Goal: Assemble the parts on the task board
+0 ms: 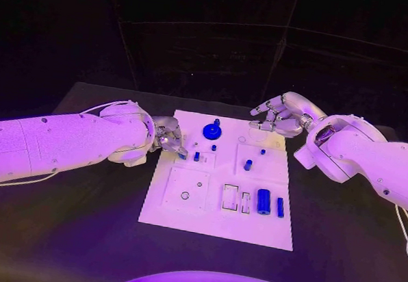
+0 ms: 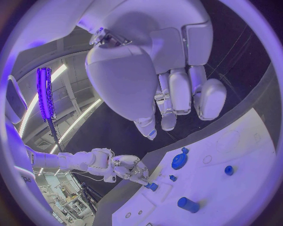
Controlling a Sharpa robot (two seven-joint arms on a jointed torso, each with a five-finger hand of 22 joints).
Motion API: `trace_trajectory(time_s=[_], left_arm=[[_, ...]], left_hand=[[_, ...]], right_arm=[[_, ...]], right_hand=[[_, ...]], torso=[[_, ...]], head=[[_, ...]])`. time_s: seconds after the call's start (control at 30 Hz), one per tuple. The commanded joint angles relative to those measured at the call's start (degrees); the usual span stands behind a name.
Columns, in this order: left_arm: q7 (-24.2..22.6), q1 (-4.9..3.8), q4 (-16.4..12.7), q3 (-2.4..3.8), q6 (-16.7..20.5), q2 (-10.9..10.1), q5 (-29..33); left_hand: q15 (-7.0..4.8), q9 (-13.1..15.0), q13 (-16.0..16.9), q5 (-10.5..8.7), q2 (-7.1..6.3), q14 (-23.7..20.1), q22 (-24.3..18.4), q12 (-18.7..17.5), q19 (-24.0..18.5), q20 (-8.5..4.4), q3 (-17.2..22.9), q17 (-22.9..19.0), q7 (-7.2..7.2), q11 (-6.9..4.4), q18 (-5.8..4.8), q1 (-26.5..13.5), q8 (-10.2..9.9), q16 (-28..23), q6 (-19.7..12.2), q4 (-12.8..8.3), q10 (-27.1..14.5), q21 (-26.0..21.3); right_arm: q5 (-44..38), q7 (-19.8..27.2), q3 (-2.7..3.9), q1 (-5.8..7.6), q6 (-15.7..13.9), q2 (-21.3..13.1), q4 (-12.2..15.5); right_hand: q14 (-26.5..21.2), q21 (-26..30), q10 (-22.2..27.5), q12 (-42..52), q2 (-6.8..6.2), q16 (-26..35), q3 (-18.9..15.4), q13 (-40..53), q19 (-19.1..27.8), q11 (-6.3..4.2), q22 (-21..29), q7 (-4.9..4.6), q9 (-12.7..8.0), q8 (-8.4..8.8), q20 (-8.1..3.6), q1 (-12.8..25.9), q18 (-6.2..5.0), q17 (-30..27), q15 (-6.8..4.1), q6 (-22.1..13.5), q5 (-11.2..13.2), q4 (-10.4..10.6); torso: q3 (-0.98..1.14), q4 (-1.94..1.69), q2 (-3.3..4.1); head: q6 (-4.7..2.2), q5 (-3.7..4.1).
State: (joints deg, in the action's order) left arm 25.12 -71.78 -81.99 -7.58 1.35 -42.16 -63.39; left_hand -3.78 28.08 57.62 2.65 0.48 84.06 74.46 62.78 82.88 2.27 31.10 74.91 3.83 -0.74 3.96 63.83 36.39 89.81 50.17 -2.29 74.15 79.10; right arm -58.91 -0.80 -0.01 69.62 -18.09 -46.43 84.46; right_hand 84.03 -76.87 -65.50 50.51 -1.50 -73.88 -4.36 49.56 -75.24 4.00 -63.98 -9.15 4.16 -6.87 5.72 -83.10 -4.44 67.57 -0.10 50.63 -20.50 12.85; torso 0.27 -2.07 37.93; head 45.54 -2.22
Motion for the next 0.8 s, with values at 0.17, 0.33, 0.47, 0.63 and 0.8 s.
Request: trace_trajectory(time_s=[0.17, 0.33, 0.47, 0.63, 0.8], left_arm=[[-2.0, 0.53, -0.7, 0.02, 4.5, -0.6, -0.3], [-2.0, 1.18, -0.6, 0.02, 4.5, -0.6, -0.3], [-2.1, 1.46, -0.6, 0.02, 4.8, -0.5, -0.3], [-2.3, 1.6, -0.6, 0.03, 5.1, -0.3, -0.3], [-2.4, 1.65, -0.5, 0.03, 5.3, -0.3, -0.3]], left_hand=[[-0.32, 0.1, 0.1, 0.19, 0.23, 5.9, 0.1, 0.3, 0.5, -0.11, 5.5, 15.1, -0.3, -0.04, -0.47, 0.0, 0.3, 0.2, 0.2, -5.1, 0.5, 0.2], [-0.33, 0.1, 0.1, 0.19, 0.19, 5.9, 0.2, 0.4, 0.5, -0.12, 5.6, 15.1, -0.32, -0.05, -0.48, -0.1, 0.3, 0.2, 0.2, -5.1, 0.6, 0.3], [-0.33, 0.1, 0.1, 0.19, 0.19, 5.9, 0.2, 0.4, 0.5, -0.12, 5.6, 15.1, -0.32, -0.05, -0.48, -0.1, 0.3, 0.2, 0.2, -5.1, 0.6, 0.3], [-0.33, 0.1, 0.1, 0.19, 0.19, 5.9, 0.2, 0.4, 0.5, -0.12, 5.6, 15.1, -0.32, -0.05, -0.48, -0.1, 0.3, 0.2, 0.2, -5.1, 0.6, 0.3], [-0.33, 0.1, 0.1, 0.19, 0.19, 5.9, 0.2, 0.4, 0.5, -0.12, 5.6, 15.1, -0.32, -0.05, -0.48, -0.1, 0.3, 0.2, 0.2, -5.1, 0.6, 0.3]], right_arm=[[0.1, 0.6, 0.03, 0.1, 0.2, 0.1, 0.0], [0.1, 0.6, 0.03, 0.1, 0.3, 0.0, 0.0], [0.1, 0.6, 0.03, 0.09, 0.3, 0.1, -0.1], [0.1, 0.6, 0.03, 0.09, 0.3, 0.1, -0.1], [0.1, 0.6, 0.03, 0.09, 0.3, 0.2, -0.2]], right_hand=[[1.1, 0.2, 0.4, -0.4, 0.27, 0.3, -0.1, -0.1, 0.2, -0.07, 0.1, 0.01, 0.0, -0.3, -0.04, -0.2, -0.97, -0.1, -0.46, -0.4, 0.3, -0.4], [1.1, 0.2, 0.4, -0.4, 0.27, 0.3, -0.1, -0.1, 0.2, -0.07, 0.1, 0.01, 0.0, -0.3, -0.04, -0.2, -0.97, -0.1, -0.46, -0.4, 0.3, -0.4], [1.1, 0.2, 0.4, -0.4, 0.27, 0.3, -0.1, -0.1, 0.2, -0.07, 0.1, 0.01, 0.0, -0.3, -0.04, -0.2, -0.97, -0.1, -0.46, -0.4, 0.3, -0.4], [1.1, 0.2, 0.4, -0.4, 0.27, 0.3, -0.1, -0.1, 0.2, -0.07, 0.1, 0.01, 0.0, -0.3, -0.04, -0.2, -0.97, -0.1, -0.46, -0.4, 0.3, -0.4], [1.1, 0.2, 0.4, -0.4, 0.27, 0.3, -0.1, -0.1, 0.2, -0.07, 0.1, 0.01, 0.0, -0.3, -0.04, -0.2, -0.97, -0.1, -0.46, -0.4, 0.3, -0.4]], torso=[[0.01, -0.05, 0.0], [0.0, 0.04, 0.0], [0.01, 0.07, 0.0], [0.0, 0.03, 0.02], [0.01, 0.02, 0.0]], head=[[0.11, -0.09], [0.15, -0.13], [0.15, -0.05], [0.19, -0.03], [0.17, 0.04]])
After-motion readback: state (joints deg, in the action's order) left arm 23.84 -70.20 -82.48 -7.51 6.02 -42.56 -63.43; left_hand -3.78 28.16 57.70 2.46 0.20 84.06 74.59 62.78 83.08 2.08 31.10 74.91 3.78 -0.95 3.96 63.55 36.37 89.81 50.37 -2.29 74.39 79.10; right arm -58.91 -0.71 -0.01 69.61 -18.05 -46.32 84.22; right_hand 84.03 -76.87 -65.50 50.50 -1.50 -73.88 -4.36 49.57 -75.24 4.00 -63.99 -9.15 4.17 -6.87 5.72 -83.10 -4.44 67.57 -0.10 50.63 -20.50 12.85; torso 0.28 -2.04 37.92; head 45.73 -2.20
